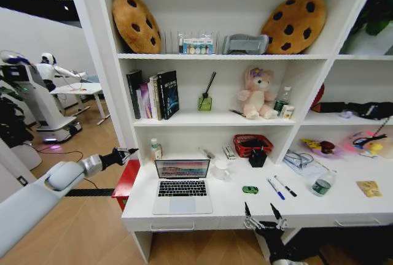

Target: Organize the objects on the table.

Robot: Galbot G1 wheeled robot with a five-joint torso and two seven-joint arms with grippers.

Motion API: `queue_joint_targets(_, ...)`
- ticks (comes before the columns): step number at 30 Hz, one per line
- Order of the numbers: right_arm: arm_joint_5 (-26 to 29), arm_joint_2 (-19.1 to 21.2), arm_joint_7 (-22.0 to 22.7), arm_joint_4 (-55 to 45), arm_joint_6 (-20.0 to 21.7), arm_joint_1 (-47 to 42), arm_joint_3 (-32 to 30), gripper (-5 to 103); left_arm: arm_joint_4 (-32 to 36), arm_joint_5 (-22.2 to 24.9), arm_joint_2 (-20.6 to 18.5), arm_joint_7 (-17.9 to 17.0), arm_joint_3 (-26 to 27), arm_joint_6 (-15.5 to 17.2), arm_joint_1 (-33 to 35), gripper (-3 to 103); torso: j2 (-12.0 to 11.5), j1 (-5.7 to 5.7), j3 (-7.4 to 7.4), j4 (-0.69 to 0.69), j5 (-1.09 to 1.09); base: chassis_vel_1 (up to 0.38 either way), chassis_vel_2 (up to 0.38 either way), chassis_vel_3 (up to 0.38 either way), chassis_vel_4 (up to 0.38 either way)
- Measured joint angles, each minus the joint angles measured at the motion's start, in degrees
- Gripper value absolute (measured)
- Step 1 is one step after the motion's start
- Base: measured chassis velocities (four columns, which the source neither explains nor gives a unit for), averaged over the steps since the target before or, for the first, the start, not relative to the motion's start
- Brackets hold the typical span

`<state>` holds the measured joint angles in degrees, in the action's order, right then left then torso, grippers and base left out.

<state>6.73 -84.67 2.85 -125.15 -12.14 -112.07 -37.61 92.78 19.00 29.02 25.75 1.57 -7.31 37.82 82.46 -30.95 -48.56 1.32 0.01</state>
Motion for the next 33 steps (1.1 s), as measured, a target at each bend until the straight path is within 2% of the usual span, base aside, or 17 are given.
queue_joint_targets(7, 0.64, -0.56, 1.22, -0.53, -0.97, -1.26, -1.61, 100, -2.38, -1.03, 4.93, 1.43, -7.27, 0.10, -7.40, 0, 0.00, -0.01, 0.00, 0.03, 0.00, 0.000, 0.000, 0.000, 0.000)
queue_joint_targets(8, 0.97, -0.60, 1.37, -0.71, -1.10, -1.68, -2.00, 100, -2.41, -0.63, 4.76, 5.79, -7.24, -0.12, -7.61, 0, 0.00, -0.01, 0.00, 0.04, -0.01, 0.000, 0.000, 0.000, 0.000)
queue_joint_targets(9, 1.16, -0.62, 1.40, -0.80, -1.23, -1.91, -2.35, 100, -1.35, 0.76, 3.55, 13.55, -5.93, 0.30, -6.88, 0, 0.00, -0.01, -0.01, 0.05, -0.03, 0.000, 0.000, 0.000, 0.000)
queue_joint_targets(10, 1.16, -0.62, 1.40, -0.80, -1.23, -1.91, -2.35, 100, -1.35, 0.76, 3.55, 13.55, -5.93, 0.30, -6.88, 0, 0.00, -0.01, -0.01, 0.05, -0.03, 0.000, 0.000, 0.000, 0.000)
queue_joint_targets(11, 1.24, -0.62, 1.40, -0.81, -1.34, -2.03, -2.55, 100, -0.33, 1.12, 2.63, 16.94, -5.05, 1.28, -6.28, 0, 0.00, -0.02, -0.01, 0.04, -0.05, 0.000, 0.000, 0.000, 0.000)
queue_joint_targets(12, 1.49, -0.62, 1.35, -0.81, -1.65, -2.27, -3.21, 100, 4.33, 1.25, -1.89, 28.03, -2.61, 2.79, -3.96, 0, 0.00, -0.01, 0.00, 0.01, -0.03, 0.000, 0.000, 0.000, 0.000)
queue_joint_targets(13, 1.81, -0.62, 1.22, -0.80, -1.81, -2.41, -3.76, 100, 7.69, 1.80, -5.84, 34.66, -0.23, 2.79, -1.31, 0, 0.01, -0.01, 0.01, -0.02, 0.03, 0.000, 0.000, 0.000, 0.000)
queue_joint_targets(16, 2.20, -0.75, 1.03, -0.52, -1.91, -2.45, -4.25, 100, 12.51, 5.60, -11.49, 37.81, 3.28, 2.51, 5.13, 0, 0.02, 0.02, 0.02, -0.07, 0.02, 0.000, 0.000, 0.000, 0.000)
queue_joint_targets(17, 2.20, -0.75, 1.03, -0.52, -1.91, -2.45, -4.25, 100, 12.51, 5.60, -11.49, 37.81, 3.28, 2.51, 5.13, 0, 0.02, 0.02, 0.02, -0.07, 0.02, 0.000, 0.000, 0.000, 0.000)
queue_joint_targets(19, 2.17, -0.97, 0.99, -0.44, -1.92, -2.27, -3.97, 100, 12.49, 9.20, -11.54, 30.59, 5.52, 2.41, 8.01, 0, 0.02, 0.02, 0.02, -0.04, 0.01, 0.000, 0.000, 0.000, 0.000)
queue_joint_targets(21, 2.08, -1.01, 0.99, -0.45, -1.90, -2.20, -3.76, 100, 12.07, 9.68, -10.98, 28.59, 5.59, 2.52, 8.01, 0, 0.02, 0.03, 0.02, -0.01, 0.00, 0.000, 0.000, 0.000, 0.000)
queue_joint_targets(24, 1.33, -1.10, 1.07, -0.84, -1.70, -1.85, -2.98, 100, 9.68, 9.94, -6.72, 18.66, 3.77, 3.54, 5.40, 0, 0.01, 0.00, 0.00, 0.02, -0.04, 0.000, 0.000, 0.000, 0.000)
queue_joint_targets(25, 1.33, -1.10, 1.07, -0.84, -1.70, -1.85, -2.98, 100, 9.68, 9.94, -6.72, 18.66, 3.77, 3.54, 5.40, 0, 0.01, 0.00, 0.00, 0.02, -0.04, 0.000, 0.000, 0.000, 0.000)
queue_joint_targets(26, 1.15, -1.31, 1.12, -0.97, -1.65, -1.80, -2.86, 100, 8.70, 9.15, -4.19, 12.59, 1.92, 4.92, 3.25, 0, 0.01, -0.01, 0.00, 0.03, -0.01, 0.000, 0.000, 0.000, 0.000)
queue_joint_targets(27, 1.15, -1.31, 1.12, -0.97, -1.65, -1.80, -2.86, 100, 8.70, 9.15, -4.19, 12.59, 1.92, 4.92, 3.25, 0, 0.01, -0.01, 0.00, 0.03, -0.01, 0.000, 0.000, 0.000, 0.000)
queue_joint_targets(29, 1.07, -1.65, 1.13, -0.93, -1.78, -2.07, -2.97, 100, 7.39, 7.31, -0.50, 5.02, -1.38, 6.13, 0.03, 0, 0.00, -0.01, 0.00, 0.01, -0.01, 0.000, 0.000, 0.000, 0.000)
queue_joint_targets(33, 0.97, -2.13, 1.12, -0.62, -2.17, -2.64, -3.12, 100, 5.07, 5.20, 2.83, 1.02, -5.02, 6.95, -3.64, 0, 0.01, 0.00, 0.00, 0.01, -0.02, 0.000, 0.000, 0.000, 0.000)
